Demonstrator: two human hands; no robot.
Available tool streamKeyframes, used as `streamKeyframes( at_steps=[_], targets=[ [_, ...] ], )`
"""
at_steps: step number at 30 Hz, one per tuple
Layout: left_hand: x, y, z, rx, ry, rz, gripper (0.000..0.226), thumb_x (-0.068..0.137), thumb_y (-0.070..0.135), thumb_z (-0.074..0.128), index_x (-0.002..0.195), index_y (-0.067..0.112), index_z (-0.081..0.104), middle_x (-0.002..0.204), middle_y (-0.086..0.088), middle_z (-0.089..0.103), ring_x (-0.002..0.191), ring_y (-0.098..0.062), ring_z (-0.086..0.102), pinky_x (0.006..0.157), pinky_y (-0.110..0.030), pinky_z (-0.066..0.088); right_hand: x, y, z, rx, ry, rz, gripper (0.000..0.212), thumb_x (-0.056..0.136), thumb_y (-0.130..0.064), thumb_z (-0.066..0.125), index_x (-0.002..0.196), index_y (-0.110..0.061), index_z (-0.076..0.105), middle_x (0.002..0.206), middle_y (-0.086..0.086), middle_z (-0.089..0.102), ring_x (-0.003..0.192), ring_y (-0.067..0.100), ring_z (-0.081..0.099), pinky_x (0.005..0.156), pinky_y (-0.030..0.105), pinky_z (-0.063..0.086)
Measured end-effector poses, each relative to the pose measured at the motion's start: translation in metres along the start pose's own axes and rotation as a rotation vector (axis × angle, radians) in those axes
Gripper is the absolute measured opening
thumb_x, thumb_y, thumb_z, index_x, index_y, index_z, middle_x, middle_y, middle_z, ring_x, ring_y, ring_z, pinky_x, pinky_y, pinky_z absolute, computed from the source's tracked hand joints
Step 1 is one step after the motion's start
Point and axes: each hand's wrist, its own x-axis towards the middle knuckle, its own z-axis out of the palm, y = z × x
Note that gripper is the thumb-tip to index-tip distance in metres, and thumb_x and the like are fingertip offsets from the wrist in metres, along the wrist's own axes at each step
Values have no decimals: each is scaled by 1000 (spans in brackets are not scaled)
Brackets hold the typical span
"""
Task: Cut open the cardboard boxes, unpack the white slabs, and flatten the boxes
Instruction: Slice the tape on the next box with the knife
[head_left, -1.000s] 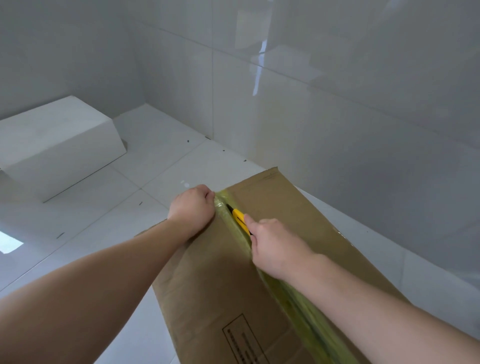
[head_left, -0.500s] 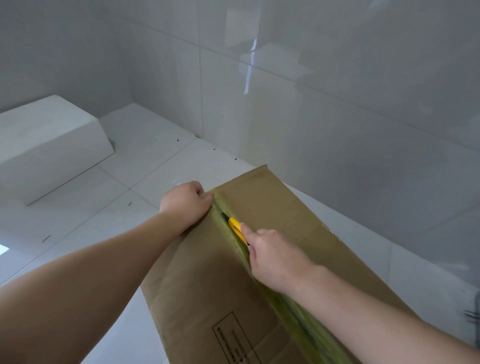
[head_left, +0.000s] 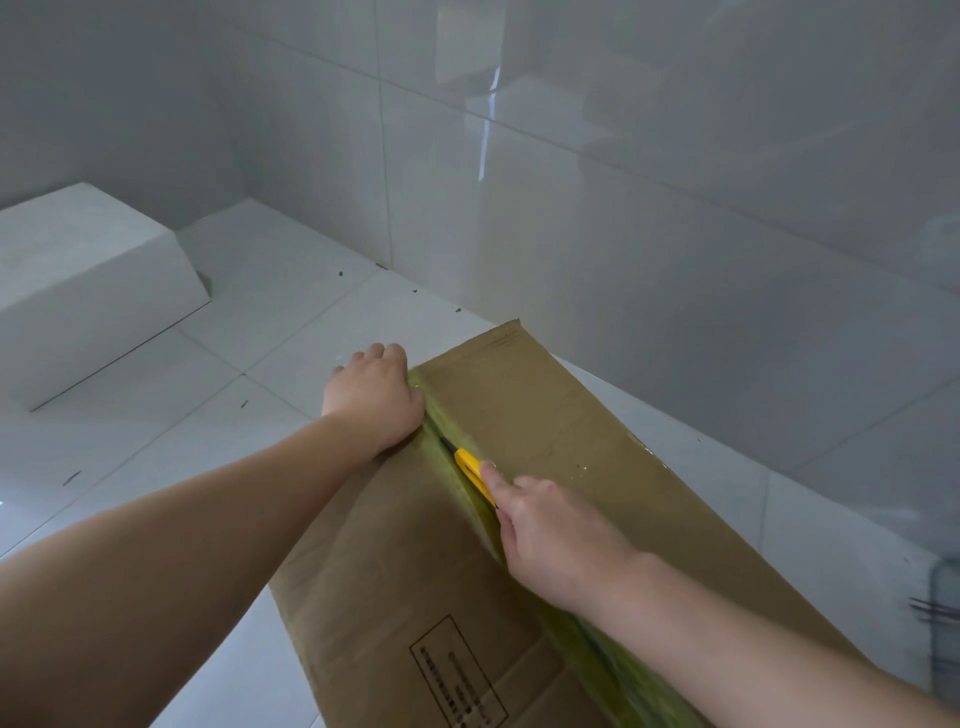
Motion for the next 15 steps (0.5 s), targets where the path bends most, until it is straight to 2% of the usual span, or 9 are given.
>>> streamKeyframes(
  at_steps=[3,6,8,15],
  targets=[
    [-3,0,5,-64,11,112,30,85,21,43,114,15,46,115,-5,48,107,-25,45,90,-34,35,-4,1,1,2,-6,3,58,100,-15,35,153,-20,13,117,7,55,104,26,54,87,40,49],
    [-10,2,10,-100,-2,348,41,86,17,44,126,14,46,132,-6,45,123,-25,39,107,-33,26,-7,2,1,-20,-7,2,58,99,-15,35,153,-18,13,114,8,55,102,27,54,85,39,48],
    [-13,3,13,-100,-23,459,41,88,15,43,129,14,47,136,-5,44,127,-24,37,110,-31,22,-9,2,1,-40,-11,3,58,99,-15,36,153,-18,14,113,9,54,101,28,54,83,39,46],
    [-9,2,13,-94,11,400,35,93,24,44,126,15,51,135,-6,47,128,-25,38,111,-35,24,-18,4,2,-39,-43,29,62,96,-11,38,153,-18,14,114,8,52,103,29,53,84,40,48]
  ],
)
